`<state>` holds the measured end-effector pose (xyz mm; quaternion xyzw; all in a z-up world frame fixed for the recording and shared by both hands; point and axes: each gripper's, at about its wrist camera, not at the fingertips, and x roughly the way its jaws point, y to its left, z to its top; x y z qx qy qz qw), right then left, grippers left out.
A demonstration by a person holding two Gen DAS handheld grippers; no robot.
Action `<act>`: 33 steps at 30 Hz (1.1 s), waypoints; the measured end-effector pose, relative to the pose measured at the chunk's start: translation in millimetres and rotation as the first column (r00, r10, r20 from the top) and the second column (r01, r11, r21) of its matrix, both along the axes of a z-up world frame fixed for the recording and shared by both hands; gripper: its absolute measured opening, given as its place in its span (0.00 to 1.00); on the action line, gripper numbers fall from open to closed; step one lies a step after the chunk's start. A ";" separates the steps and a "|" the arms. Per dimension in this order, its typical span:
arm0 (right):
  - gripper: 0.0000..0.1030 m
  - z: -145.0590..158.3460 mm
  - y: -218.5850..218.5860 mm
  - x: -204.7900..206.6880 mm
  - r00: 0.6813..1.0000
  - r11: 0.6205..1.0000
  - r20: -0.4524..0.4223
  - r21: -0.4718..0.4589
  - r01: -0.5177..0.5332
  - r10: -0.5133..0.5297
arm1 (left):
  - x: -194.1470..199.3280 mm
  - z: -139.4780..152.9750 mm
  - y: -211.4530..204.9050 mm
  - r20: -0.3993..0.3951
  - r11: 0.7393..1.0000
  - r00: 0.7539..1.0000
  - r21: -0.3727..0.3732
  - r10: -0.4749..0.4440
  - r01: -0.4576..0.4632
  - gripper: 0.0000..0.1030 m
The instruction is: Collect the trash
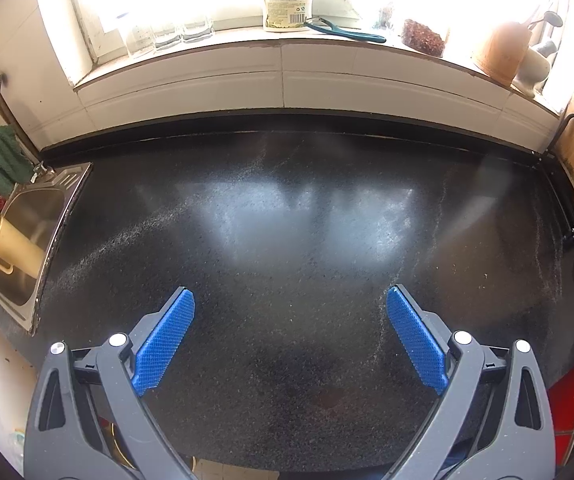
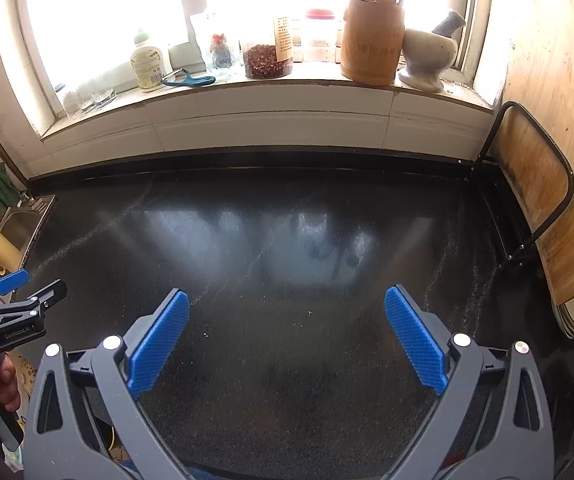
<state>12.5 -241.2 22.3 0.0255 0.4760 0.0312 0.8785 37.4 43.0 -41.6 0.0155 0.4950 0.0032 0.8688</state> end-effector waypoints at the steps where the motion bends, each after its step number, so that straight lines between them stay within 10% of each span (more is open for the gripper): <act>1: 0.92 0.0 0.1 -0.4 1.000 1.000 0.000 0.000 0.001 -0.001 | -0.2 0.0 0.8 0.000 1.000 1.000 -0.002 0.002 -0.002 0.91; 33: 0.92 -8.3 -2.1 11.8 1.000 1.000 -0.020 0.014 -0.008 0.009 | 8.5 -5.2 0.3 -0.025 1.000 1.000 -0.011 -0.013 0.013 0.91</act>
